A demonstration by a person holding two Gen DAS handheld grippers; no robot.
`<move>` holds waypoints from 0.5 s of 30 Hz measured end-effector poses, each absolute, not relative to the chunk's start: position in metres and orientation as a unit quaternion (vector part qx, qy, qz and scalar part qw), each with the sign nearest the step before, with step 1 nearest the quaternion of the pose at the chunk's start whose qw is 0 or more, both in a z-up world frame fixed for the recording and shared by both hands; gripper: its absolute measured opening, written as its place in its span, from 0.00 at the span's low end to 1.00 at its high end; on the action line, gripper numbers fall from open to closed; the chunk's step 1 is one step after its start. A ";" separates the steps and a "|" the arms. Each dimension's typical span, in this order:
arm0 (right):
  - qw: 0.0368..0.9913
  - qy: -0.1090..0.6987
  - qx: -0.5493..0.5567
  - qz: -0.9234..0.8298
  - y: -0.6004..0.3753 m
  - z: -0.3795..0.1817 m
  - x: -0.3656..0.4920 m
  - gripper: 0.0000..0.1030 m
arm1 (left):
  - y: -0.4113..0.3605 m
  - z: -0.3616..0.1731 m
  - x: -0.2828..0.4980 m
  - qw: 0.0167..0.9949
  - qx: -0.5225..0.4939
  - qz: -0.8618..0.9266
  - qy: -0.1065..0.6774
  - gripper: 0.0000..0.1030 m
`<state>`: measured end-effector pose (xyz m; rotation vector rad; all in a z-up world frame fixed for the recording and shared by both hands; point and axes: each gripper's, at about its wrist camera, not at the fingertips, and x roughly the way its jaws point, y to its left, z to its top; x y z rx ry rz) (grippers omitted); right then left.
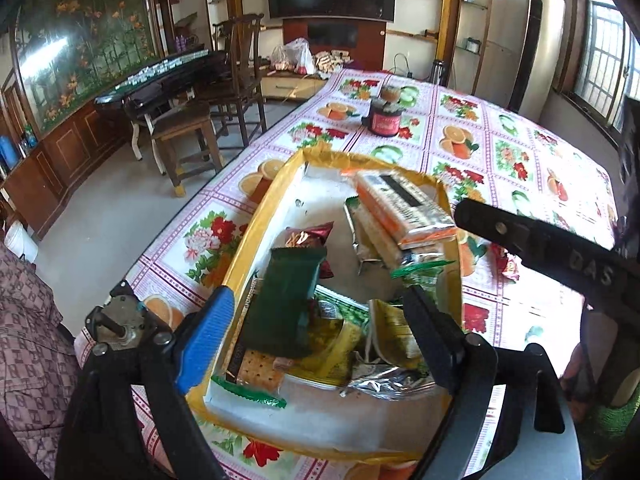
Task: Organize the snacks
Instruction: 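Open both tools to drop the green packet and cracker box into the tray, then withdraw both tools toward the red wrapped cake and green foil packet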
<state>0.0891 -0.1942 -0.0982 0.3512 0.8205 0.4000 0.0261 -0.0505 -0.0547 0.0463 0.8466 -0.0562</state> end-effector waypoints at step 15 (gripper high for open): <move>0.899 0.383 0.184 0.103 -0.282 -0.110 0.037 0.65 | -0.079 -0.043 0.010 0.914 0.037 -0.055 0.400 0.85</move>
